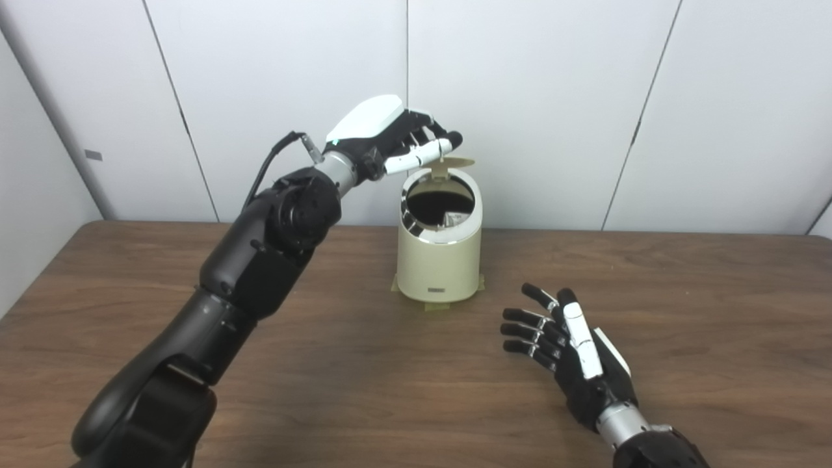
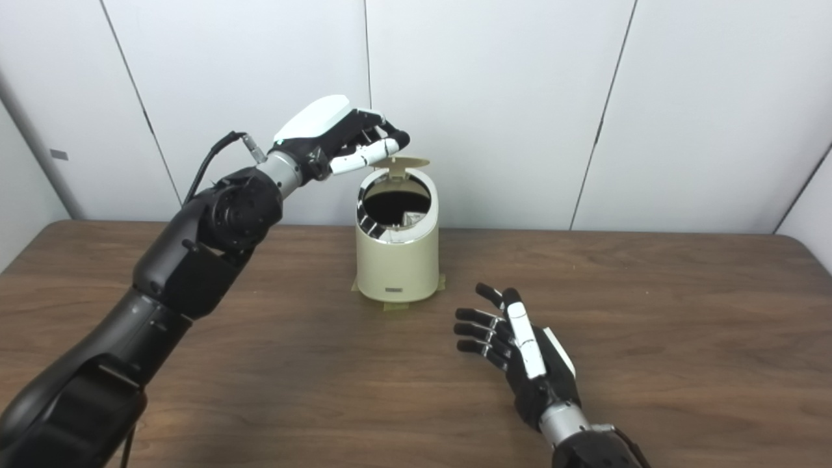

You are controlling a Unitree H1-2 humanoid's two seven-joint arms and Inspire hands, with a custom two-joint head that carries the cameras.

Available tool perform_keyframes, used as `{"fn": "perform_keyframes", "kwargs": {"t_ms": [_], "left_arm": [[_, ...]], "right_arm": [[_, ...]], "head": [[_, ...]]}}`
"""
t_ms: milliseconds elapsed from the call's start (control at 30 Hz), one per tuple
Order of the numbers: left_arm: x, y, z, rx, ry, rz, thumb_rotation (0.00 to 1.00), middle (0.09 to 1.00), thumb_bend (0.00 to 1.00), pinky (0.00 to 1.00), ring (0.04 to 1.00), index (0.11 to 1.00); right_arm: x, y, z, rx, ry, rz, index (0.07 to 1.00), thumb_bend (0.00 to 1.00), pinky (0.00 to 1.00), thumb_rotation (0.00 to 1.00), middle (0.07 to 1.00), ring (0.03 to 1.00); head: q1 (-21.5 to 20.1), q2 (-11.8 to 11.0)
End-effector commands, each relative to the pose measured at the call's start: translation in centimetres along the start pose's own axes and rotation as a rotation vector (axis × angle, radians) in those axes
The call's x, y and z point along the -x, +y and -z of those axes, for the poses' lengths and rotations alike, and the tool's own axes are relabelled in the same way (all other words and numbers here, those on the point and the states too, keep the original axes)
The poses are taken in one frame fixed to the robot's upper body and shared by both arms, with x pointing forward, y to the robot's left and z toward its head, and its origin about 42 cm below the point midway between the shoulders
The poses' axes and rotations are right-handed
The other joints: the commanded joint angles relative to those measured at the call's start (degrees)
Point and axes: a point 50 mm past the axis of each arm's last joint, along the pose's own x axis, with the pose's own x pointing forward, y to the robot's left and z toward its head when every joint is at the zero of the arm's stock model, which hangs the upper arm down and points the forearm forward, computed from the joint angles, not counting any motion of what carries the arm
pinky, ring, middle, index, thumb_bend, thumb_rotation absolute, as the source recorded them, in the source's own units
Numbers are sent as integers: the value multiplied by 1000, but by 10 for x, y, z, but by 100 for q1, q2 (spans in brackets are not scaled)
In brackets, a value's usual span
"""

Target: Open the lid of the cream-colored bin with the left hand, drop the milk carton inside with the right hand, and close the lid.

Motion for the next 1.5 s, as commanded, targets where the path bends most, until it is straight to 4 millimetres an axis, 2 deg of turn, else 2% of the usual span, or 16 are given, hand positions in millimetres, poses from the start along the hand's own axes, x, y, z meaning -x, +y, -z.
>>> {"fn": "perform_keyframes", "kwargs": {"t_ms": [0,100,200,300,367,467,567,767,867,1000,1233,1467], "left_arm": [[-5,31,-14,-71,-58,-65,1000,610,470,473,535,690],[-1,26,-11,-86,-72,-66,1000,584,398,468,525,666],[1,22,-9,-95,-71,-47,1000,578,392,465,522,661],[5,16,-6,-106,-64,-21,1000,586,407,522,552,665],[7,7,-3,-128,-55,16,1000,616,436,712,647,682],[8,-5,1,-156,-48,79,1000,644,448,816,695,705],[10,-12,0,-188,-43,134,1000,677,462,851,703,726],[15,-23,-2,-282,-50,190,1000,692,460,839,718,709],[17,-29,-3,-347,-67,227,1000,706,476,840,730,745],[19,-37,-6,-416,-98,255,1000,695,498,842,711,735],[31,-47,-17,-549,-191,251,1000,690,500,826,701,711],[41,-55,-30,-616,-231,304,1000,713,491,866,743,716]], "right_arm": [[-10,8,-23,13,-84,-23,850,517,625,897,676,687],[-11,9,-22,9,-82,-11,856,514,642,900,670,699],[-12,9,-21,4,-77,-8,857,500,647,905,672,705],[-12,11,-21,7,-75,-8,850,496,644,905,671,703],[-12,14,-21,22,-81,-13,849,508,633,886,676,691],[-12,18,-23,44,-92,-9,853,513,619,869,672,689],[-12,19,-25,55,-103,-7,857,509,639,878,666,710],[-12,19,-26,53,-107,4,871,508,664,888,672,720],[-12,21,-26,52,-111,6,875,493,643,879,671,707],[-13,24,-25,59,-118,2,869,497,609,860,668,692],[-13,24,-25,71,-119,3,861,490,601,855,665,699],[-12,23,-26,78,-123,3,855,505,593,829,663,690]], "head": [[9,19],[-1,13],[-5,-34],[-3,-68],[4,-95],[-25,-124],[-44,-117],[-130,-193],[-170,-224],[-207,-242],[-234,-230],[-249,-200]]}}
